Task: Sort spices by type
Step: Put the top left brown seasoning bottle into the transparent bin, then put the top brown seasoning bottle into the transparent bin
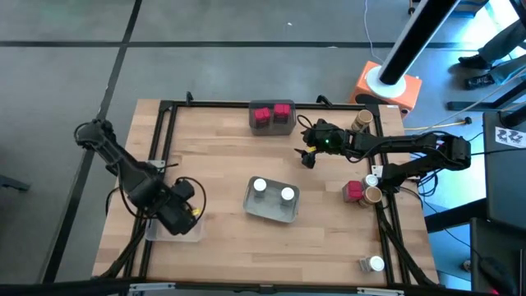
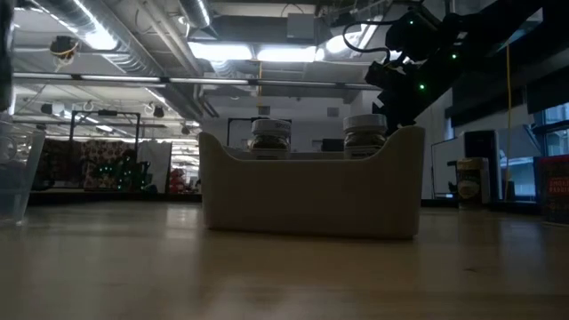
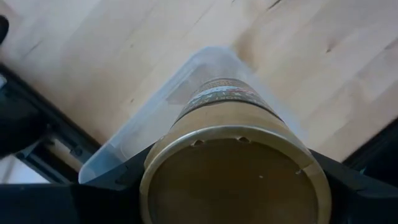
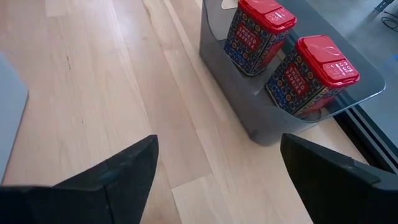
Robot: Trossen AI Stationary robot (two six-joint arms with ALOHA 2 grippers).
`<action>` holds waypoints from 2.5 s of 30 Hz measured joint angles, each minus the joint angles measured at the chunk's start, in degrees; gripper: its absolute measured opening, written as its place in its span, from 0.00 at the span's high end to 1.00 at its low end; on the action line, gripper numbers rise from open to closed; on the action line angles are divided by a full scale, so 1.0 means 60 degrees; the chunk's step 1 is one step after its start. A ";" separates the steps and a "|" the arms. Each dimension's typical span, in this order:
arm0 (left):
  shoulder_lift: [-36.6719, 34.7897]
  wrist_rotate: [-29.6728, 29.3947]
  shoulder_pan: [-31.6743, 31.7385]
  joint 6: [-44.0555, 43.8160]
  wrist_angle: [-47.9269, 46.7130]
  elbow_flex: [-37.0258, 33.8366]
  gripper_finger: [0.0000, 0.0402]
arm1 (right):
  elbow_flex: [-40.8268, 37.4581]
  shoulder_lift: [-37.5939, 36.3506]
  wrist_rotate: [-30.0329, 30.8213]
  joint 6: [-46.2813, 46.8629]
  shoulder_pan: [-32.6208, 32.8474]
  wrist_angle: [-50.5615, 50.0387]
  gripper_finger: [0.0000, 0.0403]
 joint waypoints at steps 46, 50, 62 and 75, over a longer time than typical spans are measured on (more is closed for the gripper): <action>0.0031 0.0033 -0.0108 -0.0325 0.2516 -0.2792 0.17 | 0.0000 0.0000 0.0004 -0.0007 0.0000 0.0030 0.16; -0.0014 0.0033 -0.0107 -0.0095 0.2037 -0.2355 0.18 | 0.0000 0.0000 0.0004 -0.0008 0.0000 0.0026 0.16; -0.1117 -0.2507 0.0846 0.2469 0.1014 -0.0745 0.18 | 0.0000 0.0000 0.0004 -0.0001 0.0000 0.0002 0.16; -0.1708 -0.3771 0.4809 0.9721 0.4331 -0.1079 0.18 | 0.0221 -0.0003 0.0819 0.0336 0.0000 -0.0504 0.16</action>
